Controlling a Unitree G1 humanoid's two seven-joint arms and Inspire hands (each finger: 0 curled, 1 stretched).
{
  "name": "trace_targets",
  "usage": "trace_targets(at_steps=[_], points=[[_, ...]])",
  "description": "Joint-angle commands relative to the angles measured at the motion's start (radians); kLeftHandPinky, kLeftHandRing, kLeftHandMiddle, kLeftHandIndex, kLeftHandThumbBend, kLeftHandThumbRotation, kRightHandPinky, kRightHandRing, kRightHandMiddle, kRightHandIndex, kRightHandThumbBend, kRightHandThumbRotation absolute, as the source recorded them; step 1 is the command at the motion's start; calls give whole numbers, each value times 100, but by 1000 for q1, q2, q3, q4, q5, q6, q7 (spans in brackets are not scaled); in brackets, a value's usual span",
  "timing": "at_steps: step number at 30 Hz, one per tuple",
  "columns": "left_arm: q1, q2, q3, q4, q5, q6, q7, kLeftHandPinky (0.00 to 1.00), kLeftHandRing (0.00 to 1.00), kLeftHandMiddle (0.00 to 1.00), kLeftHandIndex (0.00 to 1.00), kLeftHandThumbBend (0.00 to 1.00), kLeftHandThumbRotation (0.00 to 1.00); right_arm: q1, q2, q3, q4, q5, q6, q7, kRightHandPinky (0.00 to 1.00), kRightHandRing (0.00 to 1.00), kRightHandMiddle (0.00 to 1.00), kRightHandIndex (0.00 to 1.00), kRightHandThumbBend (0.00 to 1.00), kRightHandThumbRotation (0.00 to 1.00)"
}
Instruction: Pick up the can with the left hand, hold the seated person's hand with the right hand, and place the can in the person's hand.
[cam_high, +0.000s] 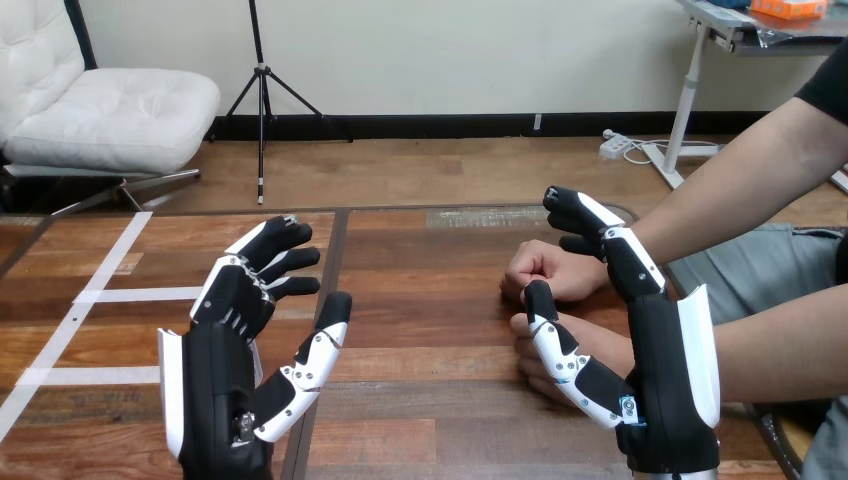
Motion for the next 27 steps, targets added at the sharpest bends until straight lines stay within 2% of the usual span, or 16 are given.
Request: trace_targets(at_steps=[1, 14, 27], points=[[-20, -13, 9, -51, 8, -25, -4, 60, 69, 73, 73, 46, 0, -53, -3, -9, -10, -2, -5, 3, 72, 79, 82, 81, 27, 0], [-22, -14, 38, -65, 32, -42, 14, 59, 67, 72, 73, 46, 0, -56, 0, -11, -3, -16, -10, -8, 71, 78, 82, 80, 27, 0], [-30, -12, 48, -52, 26, -64, 8, 57, 66, 71, 72, 48, 0, -52, 2, -7, -7, -14, -5, -4, 71, 80, 83, 82, 26, 0]])
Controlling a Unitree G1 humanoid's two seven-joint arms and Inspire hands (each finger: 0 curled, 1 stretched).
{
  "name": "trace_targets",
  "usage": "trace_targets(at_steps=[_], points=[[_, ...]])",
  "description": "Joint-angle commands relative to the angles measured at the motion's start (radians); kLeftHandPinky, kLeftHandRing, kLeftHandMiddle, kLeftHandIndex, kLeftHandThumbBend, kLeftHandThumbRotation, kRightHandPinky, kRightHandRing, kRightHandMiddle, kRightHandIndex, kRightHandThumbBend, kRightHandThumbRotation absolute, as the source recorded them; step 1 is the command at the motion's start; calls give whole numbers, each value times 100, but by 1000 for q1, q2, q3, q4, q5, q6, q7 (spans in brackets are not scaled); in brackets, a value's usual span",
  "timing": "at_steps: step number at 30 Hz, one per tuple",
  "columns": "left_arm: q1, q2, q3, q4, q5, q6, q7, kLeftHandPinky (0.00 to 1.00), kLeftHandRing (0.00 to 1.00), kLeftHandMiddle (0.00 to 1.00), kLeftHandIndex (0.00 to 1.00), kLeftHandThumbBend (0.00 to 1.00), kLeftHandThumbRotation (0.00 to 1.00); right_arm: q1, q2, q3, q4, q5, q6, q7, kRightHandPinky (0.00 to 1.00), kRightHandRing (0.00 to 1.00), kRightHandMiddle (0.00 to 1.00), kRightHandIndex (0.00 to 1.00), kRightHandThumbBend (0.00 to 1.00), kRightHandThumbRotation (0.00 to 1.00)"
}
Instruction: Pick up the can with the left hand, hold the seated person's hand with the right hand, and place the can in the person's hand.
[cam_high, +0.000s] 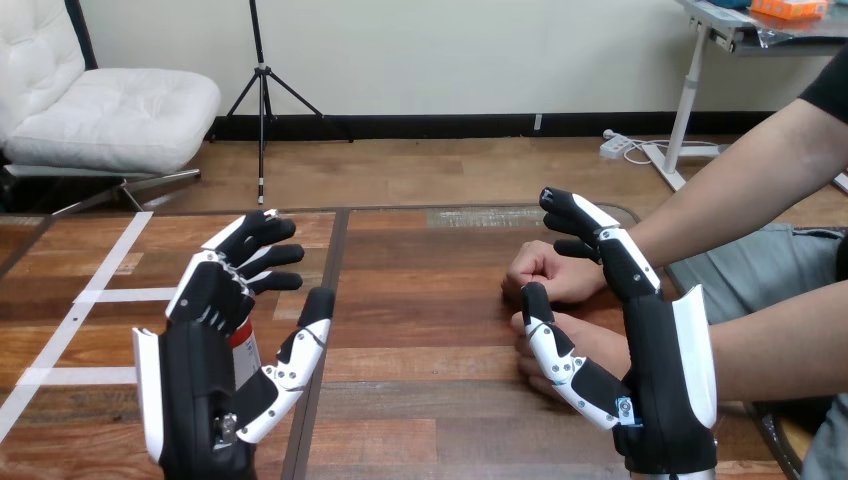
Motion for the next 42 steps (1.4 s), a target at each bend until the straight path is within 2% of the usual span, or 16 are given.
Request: trace_targets(at_steps=[1, 16, 25, 35, 42], points=[[-31, -13, 8, -38, 5, -25, -3, 57, 66, 71, 72, 48, 0, -52, 2, -8, -6, -2, -7, -5, 71, 80, 83, 82, 26, 0], [-11, -20, 17, -36, 21, -3, 8, 58, 66, 70, 71, 49, 0, -38, 5, -6, -25, 10, -4, 4, 71, 80, 83, 82, 26, 0], [-9, -22, 39, -33, 57, -10, 42, 58, 65, 70, 72, 48, 0, -32, 6, -7, -25, 11, -8, 3, 71, 80, 83, 82, 26, 0], [-27, -12, 77, -14, 105, -44, 88, 58, 66, 71, 72, 49, 0, -30, 4, -9, -22, -2, -10, -4, 70, 79, 83, 82, 25, 0], [-31, -11, 101, -15, 149, -42, 130, 59, 68, 73, 73, 50, 0, -30, 4, -2, -23, 16, -9, 9, 69, 78, 83, 83, 25, 0]])
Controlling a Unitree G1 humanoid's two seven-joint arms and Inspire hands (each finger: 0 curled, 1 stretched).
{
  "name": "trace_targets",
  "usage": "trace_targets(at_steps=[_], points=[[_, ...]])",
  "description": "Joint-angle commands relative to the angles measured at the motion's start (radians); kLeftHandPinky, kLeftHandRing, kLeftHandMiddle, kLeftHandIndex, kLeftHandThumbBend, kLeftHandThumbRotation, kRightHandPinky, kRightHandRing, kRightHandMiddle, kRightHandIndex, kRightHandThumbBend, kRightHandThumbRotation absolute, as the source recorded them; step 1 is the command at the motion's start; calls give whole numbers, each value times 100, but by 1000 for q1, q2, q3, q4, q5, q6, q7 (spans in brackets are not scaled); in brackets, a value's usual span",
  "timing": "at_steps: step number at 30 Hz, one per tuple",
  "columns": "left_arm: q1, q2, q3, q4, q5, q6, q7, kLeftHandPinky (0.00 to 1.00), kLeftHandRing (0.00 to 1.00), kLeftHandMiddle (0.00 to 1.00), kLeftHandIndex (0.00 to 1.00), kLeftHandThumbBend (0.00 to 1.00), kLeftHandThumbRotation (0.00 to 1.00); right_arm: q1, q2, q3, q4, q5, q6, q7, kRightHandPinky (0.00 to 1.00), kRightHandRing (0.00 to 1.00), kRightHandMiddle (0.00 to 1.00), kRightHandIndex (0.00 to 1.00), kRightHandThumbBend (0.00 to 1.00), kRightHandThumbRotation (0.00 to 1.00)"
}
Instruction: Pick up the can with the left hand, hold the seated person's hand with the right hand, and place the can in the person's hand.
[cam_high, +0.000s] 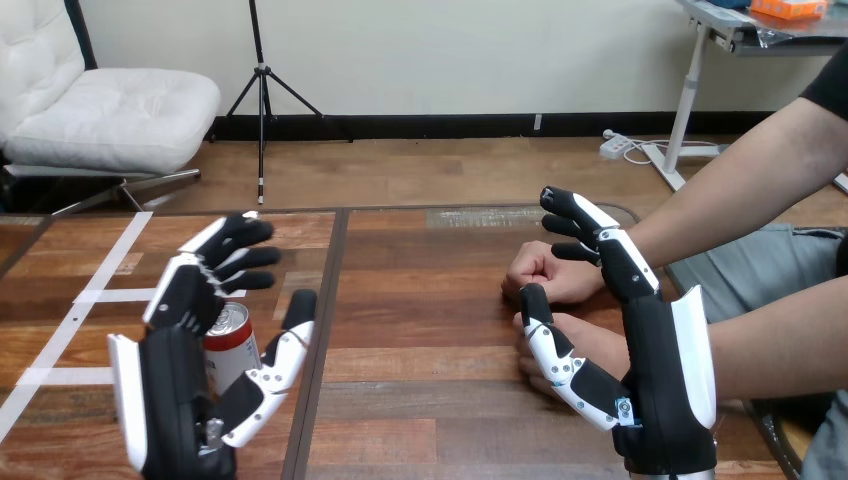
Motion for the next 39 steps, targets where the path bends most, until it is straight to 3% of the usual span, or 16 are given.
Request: trace_targets(at_steps=[1, 16, 22, 23, 25, 39], points=[[-36, -14, 33, -15, 35, -17, 30, 60, 68, 73, 73, 51, 0, -31, 2, -4, -23, 16, -9, 7, 69, 78, 83, 83, 25, 0], [-67, 11, 76, 29, 138, -65, 123, 74, 85, 87, 82, 57, 4, -35, -3, -5, -21, 15, -12, 11, 72, 80, 83, 81, 26, 0], [-69, 16, 91, 27, 204, -57, 171, 84, 93, 93, 86, 62, 11, -36, -10, -8, -22, -1, -8, 9, 75, 81, 82, 80, 27, 0], [-69, 17, 96, 27, 226, -50, 189, 92, 98, 97, 89, 65, 15, -35, -11, -7, -22, 1, -7, 11, 78, 83, 82, 80, 27, 0], [-70, 18, 103, 26, 250, -41, 211, 95, 98, 98, 90, 66, 17, -35, -11, -6, -22, 4, -6, 14, 80, 83, 81, 79, 27, 0], [-76, 35, 88, 43, 250, -17, 246, 100, 100, 98, 94, 72, 17, -34, -3, -5, -22, 7, 0, 20, 86, 85, 82, 80, 28, 0]])
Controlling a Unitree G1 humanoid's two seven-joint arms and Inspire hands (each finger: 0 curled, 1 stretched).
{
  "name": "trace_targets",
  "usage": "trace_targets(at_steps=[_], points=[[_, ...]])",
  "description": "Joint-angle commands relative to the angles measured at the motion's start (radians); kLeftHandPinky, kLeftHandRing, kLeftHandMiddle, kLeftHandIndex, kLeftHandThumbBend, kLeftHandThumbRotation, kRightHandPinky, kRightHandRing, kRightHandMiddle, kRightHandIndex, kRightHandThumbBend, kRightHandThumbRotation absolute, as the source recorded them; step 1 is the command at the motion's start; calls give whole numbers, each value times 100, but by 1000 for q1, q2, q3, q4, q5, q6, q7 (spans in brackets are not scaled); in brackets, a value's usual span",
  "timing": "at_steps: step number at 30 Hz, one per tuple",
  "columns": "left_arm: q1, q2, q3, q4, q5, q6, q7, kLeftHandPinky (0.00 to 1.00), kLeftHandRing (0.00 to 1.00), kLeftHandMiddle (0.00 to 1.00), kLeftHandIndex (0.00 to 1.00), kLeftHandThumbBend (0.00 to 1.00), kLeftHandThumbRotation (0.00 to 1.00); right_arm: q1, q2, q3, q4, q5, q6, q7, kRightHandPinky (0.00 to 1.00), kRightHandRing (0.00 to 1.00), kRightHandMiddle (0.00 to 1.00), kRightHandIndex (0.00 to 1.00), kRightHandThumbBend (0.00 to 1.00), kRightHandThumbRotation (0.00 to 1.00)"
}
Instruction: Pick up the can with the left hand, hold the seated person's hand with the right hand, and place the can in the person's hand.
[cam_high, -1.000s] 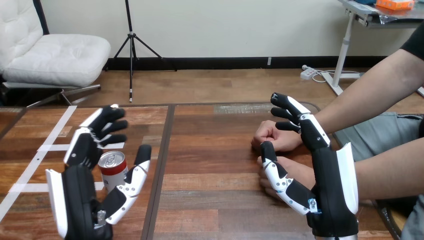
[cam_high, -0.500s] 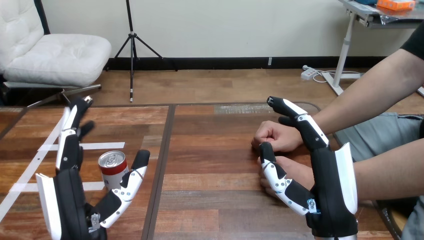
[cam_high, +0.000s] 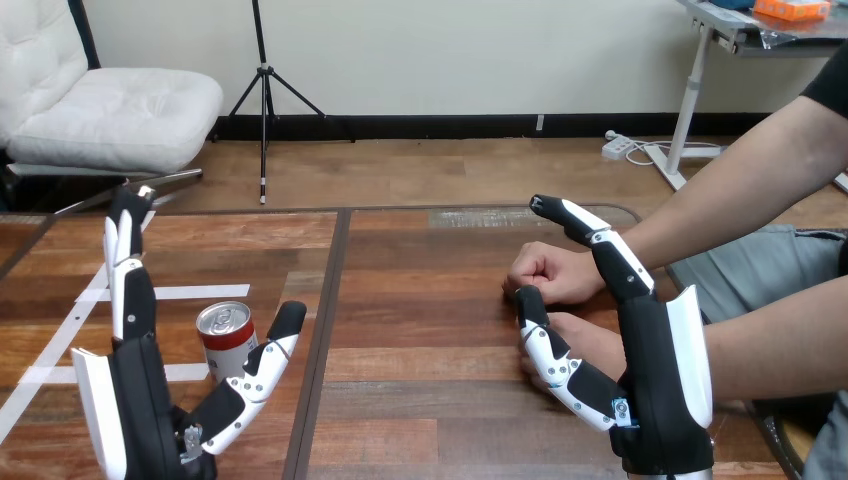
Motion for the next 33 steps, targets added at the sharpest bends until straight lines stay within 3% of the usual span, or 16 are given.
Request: trace_targets(at_steps=[1, 15, 22, 33], points=[[-62, 7, -3, 12, 1, 15, 9, 100, 100, 98, 94, 72, 17, -34, 0, -6, -23, 4, 0, 3, 86, 85, 82, 80, 28, 0], [-60, 15, -11, 7, 31, 99, 27, 100, 100, 97, 95, 75, 14, -30, -3, -6, -29, 12, 10, 14, 89, 86, 83, 81, 28, 0], [-72, 31, -13, 23, 71, 140, 60, 100, 98, 96, 95, 76, 14, -33, -2, -10, -23, 3, 0, 6, 89, 86, 83, 82, 28, 0], [-106, 60, -21, 70, 103, 182, 111, 90, 93, 93, 93, 77, 16, -37, 0, -12, -18, 3, -7, 2, 89, 85, 82, 82, 27, 0]])
